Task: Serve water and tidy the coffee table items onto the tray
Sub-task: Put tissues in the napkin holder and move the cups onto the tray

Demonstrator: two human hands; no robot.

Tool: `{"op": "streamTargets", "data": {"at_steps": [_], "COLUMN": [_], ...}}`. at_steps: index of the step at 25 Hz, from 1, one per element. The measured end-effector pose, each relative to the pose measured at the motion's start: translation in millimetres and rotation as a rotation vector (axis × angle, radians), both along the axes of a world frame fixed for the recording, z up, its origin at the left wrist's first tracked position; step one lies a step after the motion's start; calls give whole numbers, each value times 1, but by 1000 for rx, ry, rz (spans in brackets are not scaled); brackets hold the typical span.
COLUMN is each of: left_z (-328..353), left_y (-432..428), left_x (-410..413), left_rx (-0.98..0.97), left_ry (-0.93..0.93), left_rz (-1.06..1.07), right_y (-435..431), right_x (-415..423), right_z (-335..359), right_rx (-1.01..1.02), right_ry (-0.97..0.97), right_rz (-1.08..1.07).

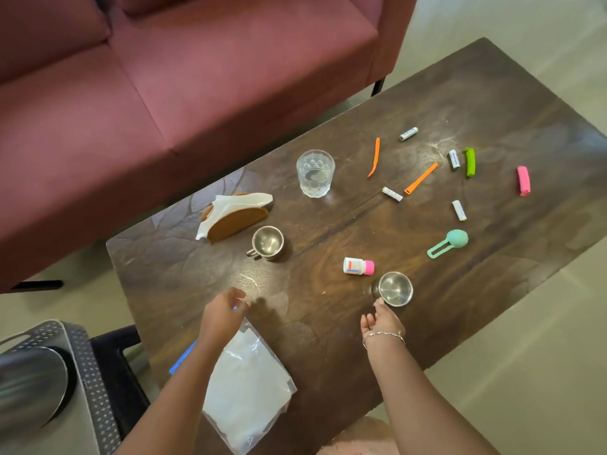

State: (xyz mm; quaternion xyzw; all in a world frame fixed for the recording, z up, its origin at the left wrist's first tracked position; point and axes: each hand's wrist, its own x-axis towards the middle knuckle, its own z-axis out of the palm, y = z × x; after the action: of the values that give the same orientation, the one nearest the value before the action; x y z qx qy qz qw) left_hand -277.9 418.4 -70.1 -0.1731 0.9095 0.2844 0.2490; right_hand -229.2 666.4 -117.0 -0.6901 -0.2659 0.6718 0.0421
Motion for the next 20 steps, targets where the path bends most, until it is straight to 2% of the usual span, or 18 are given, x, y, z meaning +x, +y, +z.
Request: {"op": "streamTargets", "data": {"at_steps": [4,10,15,17,20], "left_z": [-3,-14,-35,-43,-50], "left_y": [6,17,22,22,25], "left_x": [-11,-58,-96,-100,-92], "left_rx": [53,106,40,73,195], "left_ry": [-47,-59,-99,-150,-172], "left_rz": [61,132,92,97,227], "right_y": [7,20,39,43,47], "right_x": [-3,3,12,10,2], "right_z": [-8,-3,7,12,16], "right_rx": [-58,45,91,109,145], "right_ry": [13,156,266,284,312], "right_rz": [16,46,238,304,379]}}
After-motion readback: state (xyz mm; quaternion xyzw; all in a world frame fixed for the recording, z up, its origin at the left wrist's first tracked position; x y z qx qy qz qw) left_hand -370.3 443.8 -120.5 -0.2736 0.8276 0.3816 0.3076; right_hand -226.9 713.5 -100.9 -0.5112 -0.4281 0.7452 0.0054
